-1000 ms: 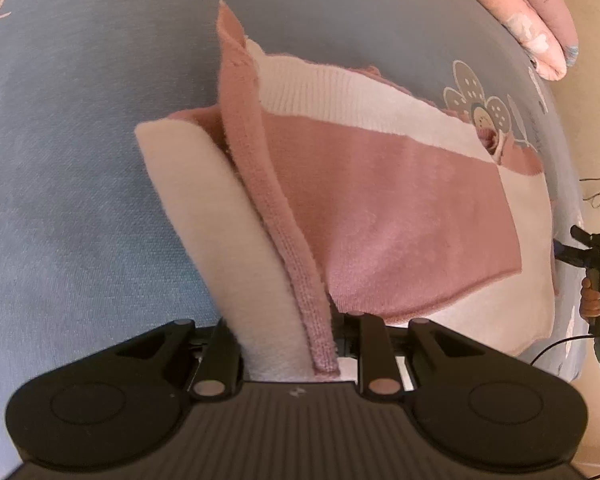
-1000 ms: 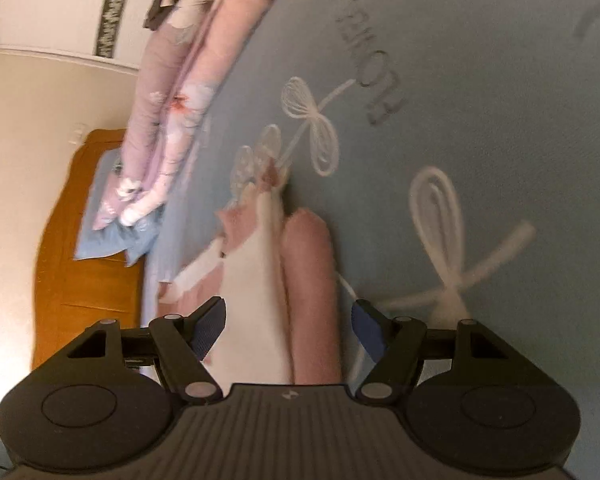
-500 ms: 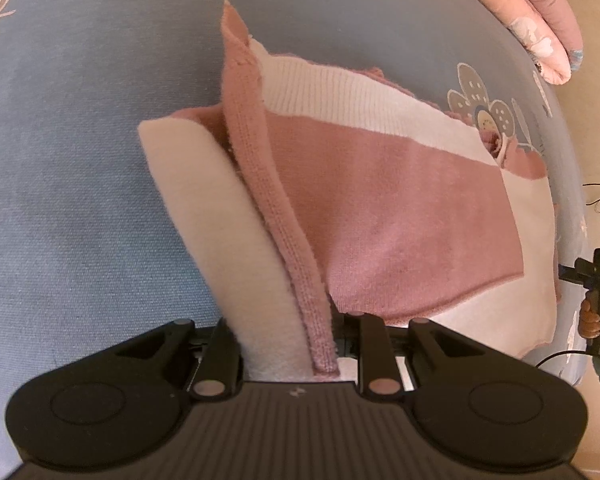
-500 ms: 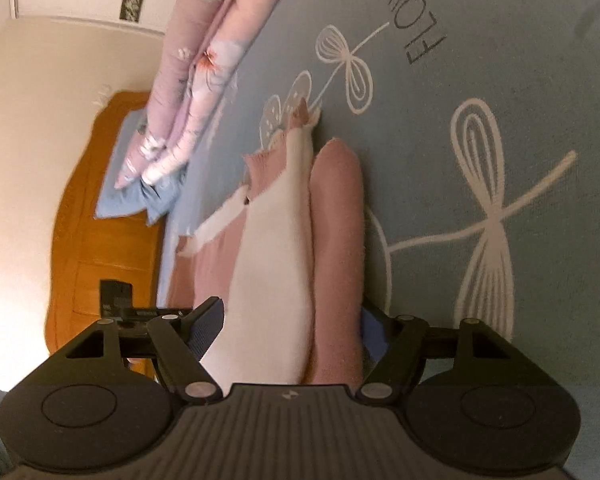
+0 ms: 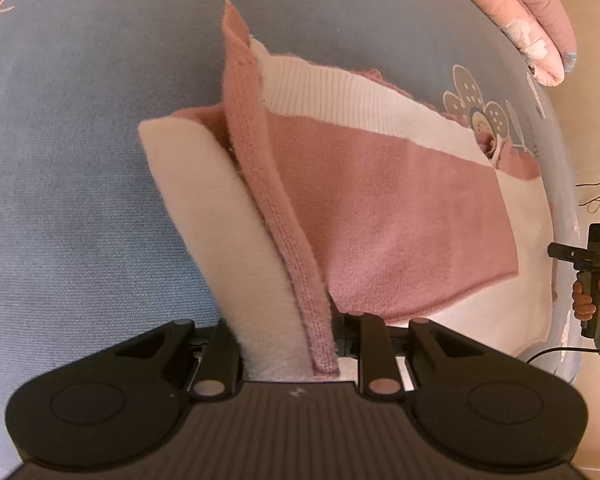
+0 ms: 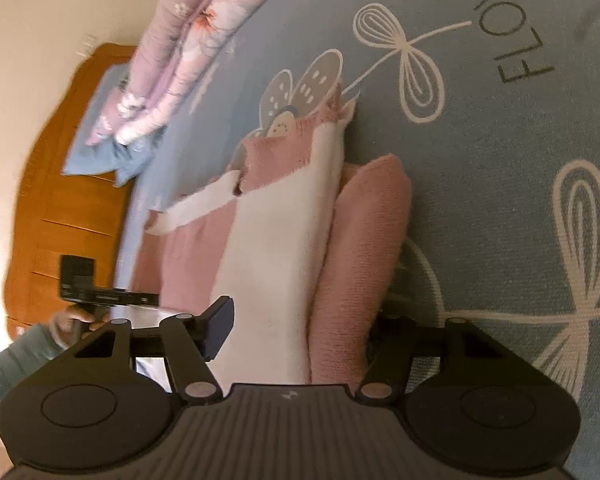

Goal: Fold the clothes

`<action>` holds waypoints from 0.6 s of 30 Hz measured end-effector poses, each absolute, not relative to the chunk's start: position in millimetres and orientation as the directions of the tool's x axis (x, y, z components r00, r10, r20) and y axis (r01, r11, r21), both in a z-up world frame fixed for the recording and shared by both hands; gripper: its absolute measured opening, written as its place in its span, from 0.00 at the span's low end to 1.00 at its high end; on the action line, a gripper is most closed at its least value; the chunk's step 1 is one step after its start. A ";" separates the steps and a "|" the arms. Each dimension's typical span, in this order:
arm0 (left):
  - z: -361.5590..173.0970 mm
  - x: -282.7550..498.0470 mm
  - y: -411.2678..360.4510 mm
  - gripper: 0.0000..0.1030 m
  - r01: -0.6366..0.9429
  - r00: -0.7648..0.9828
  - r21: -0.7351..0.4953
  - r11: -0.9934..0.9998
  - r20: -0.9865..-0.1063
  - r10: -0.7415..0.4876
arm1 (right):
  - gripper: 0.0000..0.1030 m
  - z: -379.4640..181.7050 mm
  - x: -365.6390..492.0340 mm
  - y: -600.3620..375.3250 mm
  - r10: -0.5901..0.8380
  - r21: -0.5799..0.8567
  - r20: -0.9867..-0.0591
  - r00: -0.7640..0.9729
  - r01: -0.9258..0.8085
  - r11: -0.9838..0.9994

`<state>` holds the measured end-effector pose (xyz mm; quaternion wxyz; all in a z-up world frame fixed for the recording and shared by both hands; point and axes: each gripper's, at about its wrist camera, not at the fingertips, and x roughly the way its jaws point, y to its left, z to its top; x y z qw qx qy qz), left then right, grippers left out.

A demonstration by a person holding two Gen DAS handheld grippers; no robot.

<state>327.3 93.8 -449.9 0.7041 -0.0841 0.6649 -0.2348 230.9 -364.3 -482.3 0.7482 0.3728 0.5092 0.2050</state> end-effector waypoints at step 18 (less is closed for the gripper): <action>-459.2 334.8 119.0 0.22 0.219 -0.041 -0.556 0.802 -0.826 -0.562 | 0.23 -458.6 215.2 -318.7 0.321 0.441 -0.873 0.368 0.312 0.841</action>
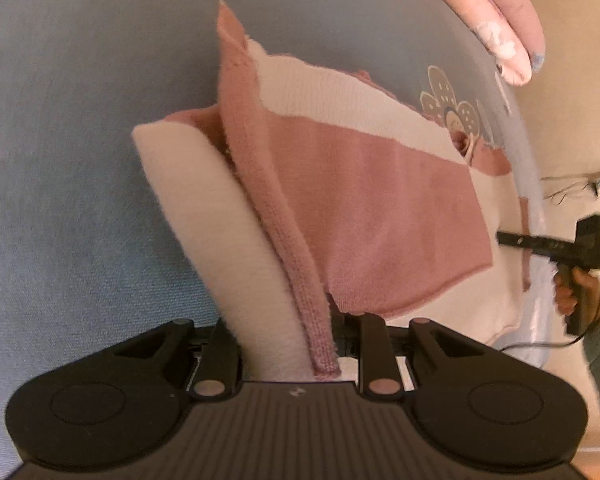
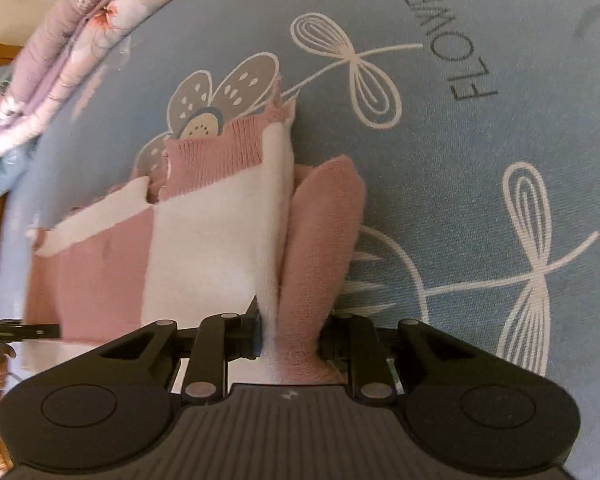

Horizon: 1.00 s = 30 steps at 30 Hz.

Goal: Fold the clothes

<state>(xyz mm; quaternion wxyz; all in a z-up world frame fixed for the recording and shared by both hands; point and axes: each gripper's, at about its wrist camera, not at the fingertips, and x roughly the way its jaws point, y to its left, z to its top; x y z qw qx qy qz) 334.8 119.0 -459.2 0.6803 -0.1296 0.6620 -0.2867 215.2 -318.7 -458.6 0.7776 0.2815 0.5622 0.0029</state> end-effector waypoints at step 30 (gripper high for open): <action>-367.6 261.7 108.8 0.16 0.210 0.303 -0.416 0.885 -0.833 -0.464 | 0.24 -352.6 186.5 -227.8 0.019 0.098 -0.874 0.485 0.139 0.985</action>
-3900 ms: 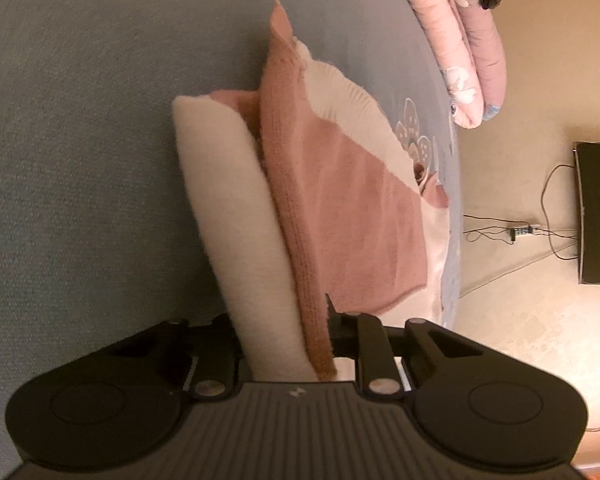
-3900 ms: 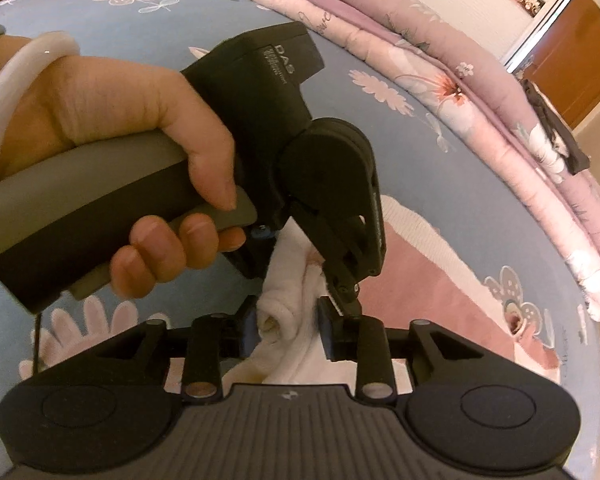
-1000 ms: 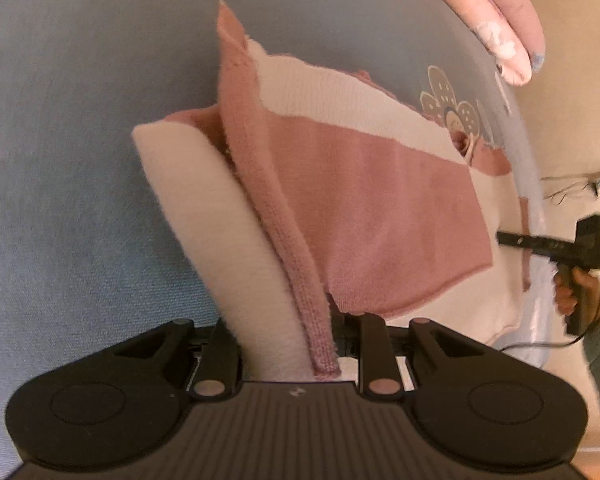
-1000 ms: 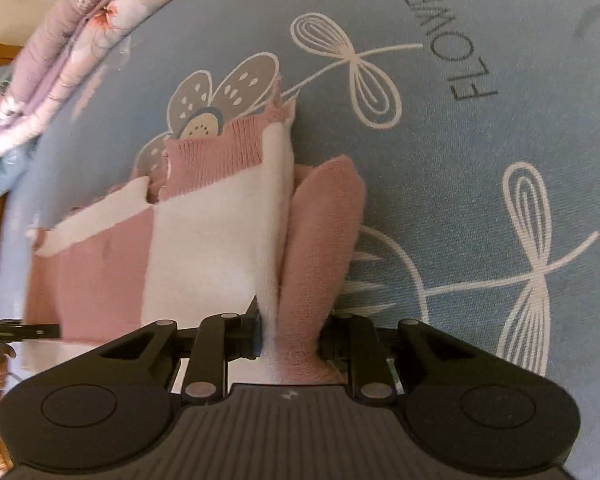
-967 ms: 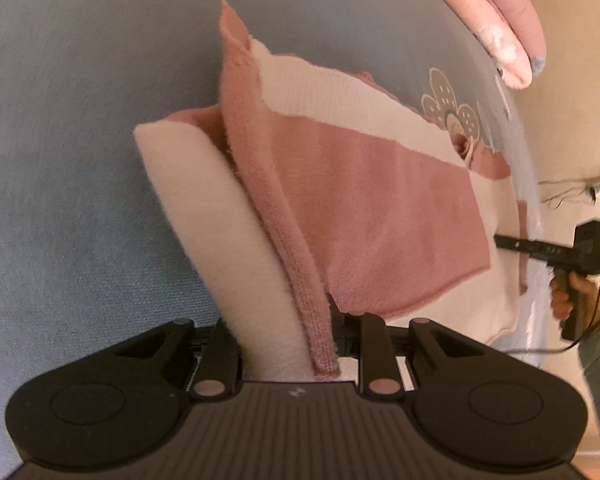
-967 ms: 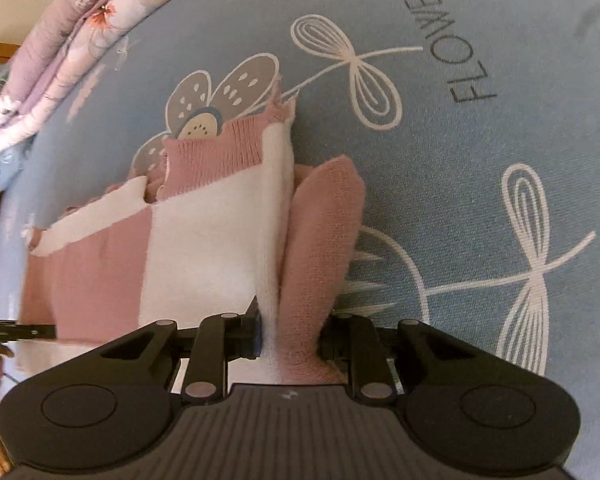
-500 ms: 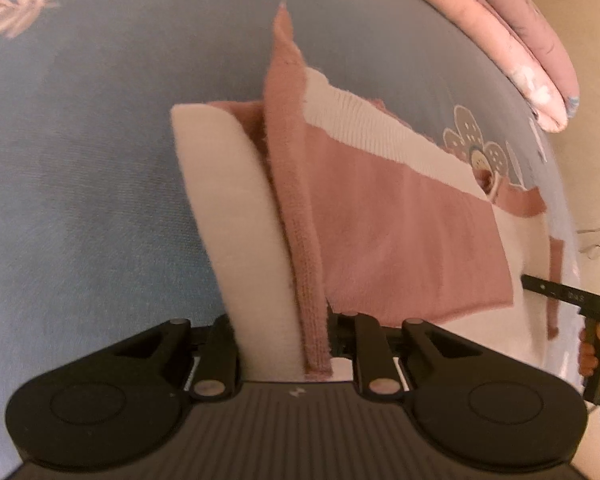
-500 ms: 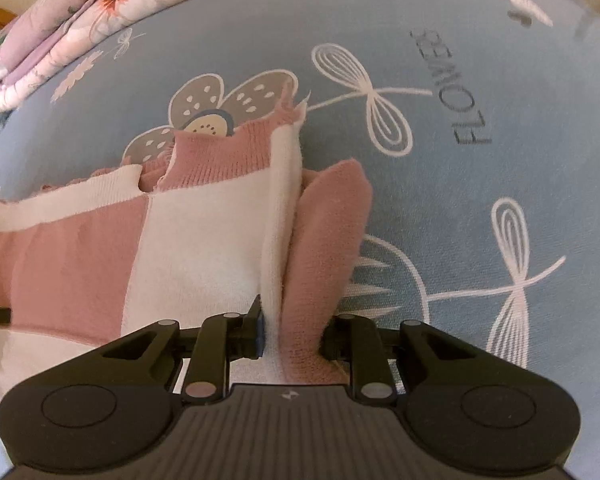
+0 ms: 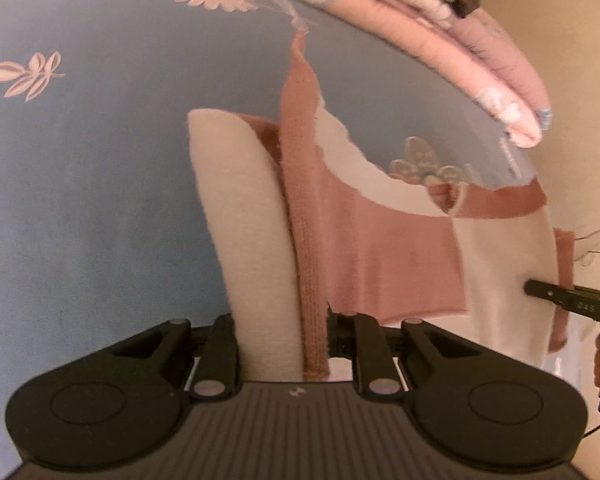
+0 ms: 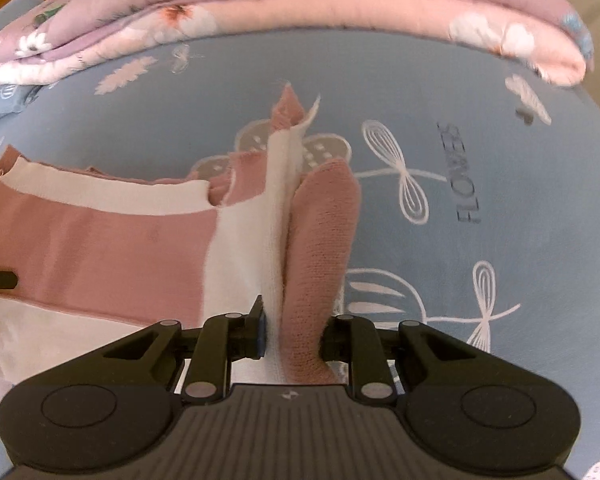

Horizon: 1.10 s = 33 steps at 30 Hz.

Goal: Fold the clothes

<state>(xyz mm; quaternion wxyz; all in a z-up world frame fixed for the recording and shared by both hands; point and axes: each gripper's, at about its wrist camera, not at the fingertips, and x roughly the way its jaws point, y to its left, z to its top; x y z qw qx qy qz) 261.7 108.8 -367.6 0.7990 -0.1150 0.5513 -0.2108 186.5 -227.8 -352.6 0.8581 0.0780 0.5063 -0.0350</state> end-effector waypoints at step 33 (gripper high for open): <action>-293.7 80.2 453.5 0.16 -0.306 0.543 -0.404 0.862 -0.818 -0.191 | 0.24 -250.1 309.9 223.5 0.363 0.077 -0.864 0.348 -0.622 0.779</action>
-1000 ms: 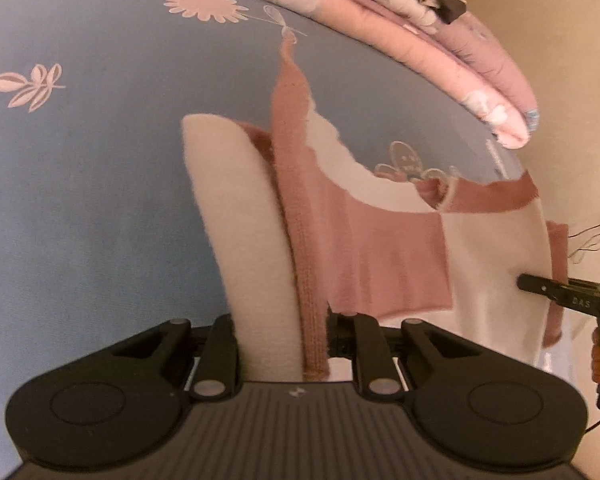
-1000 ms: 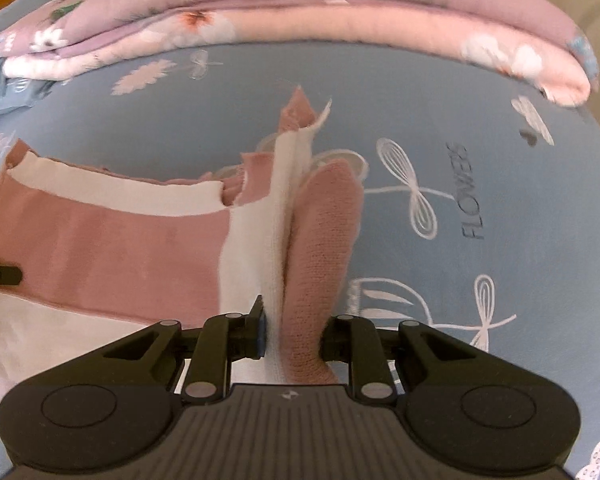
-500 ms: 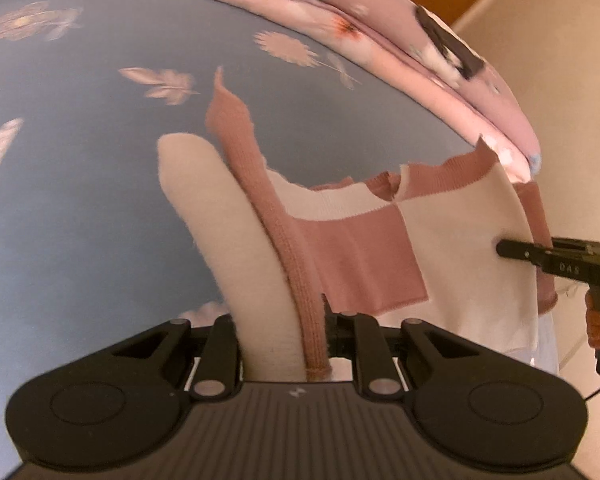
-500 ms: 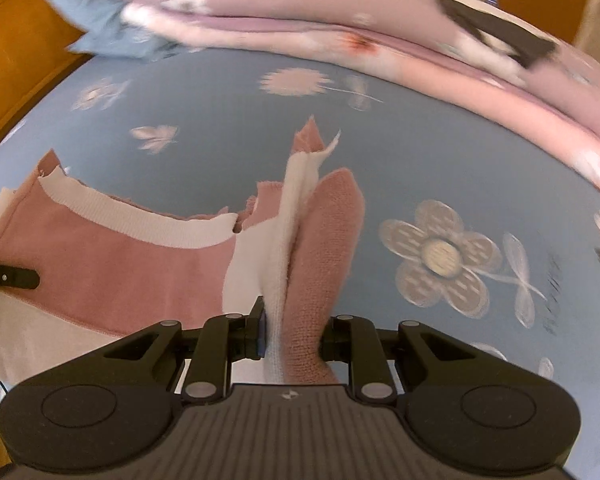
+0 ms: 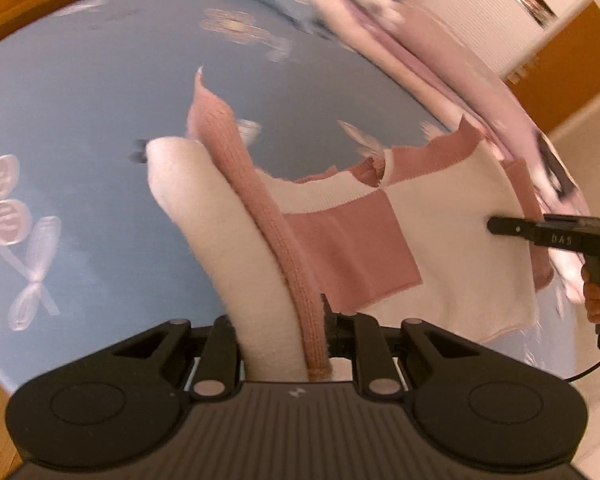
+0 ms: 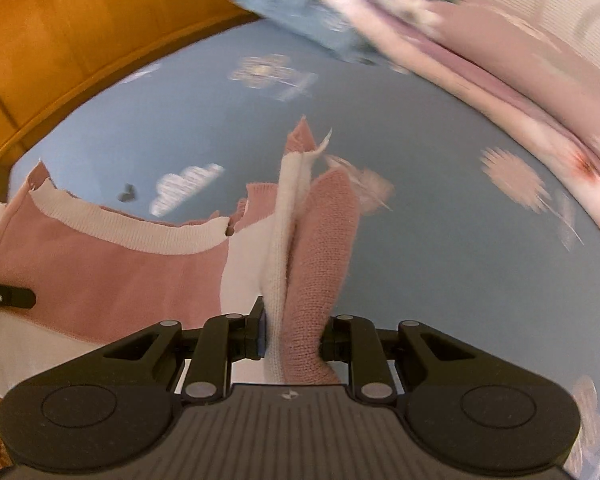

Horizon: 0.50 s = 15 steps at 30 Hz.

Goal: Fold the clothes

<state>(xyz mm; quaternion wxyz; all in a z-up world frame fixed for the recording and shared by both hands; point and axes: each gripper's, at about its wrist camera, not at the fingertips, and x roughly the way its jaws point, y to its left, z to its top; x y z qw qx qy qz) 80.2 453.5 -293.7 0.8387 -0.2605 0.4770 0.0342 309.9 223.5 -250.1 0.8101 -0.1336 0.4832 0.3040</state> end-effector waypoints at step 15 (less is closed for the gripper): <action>-329.8 71.7 604.2 0.16 -0.495 0.589 -0.402 0.771 -0.807 -0.042 | 0.24 -263.0 387.5 465.6 0.471 0.054 -0.836 0.283 -0.811 0.583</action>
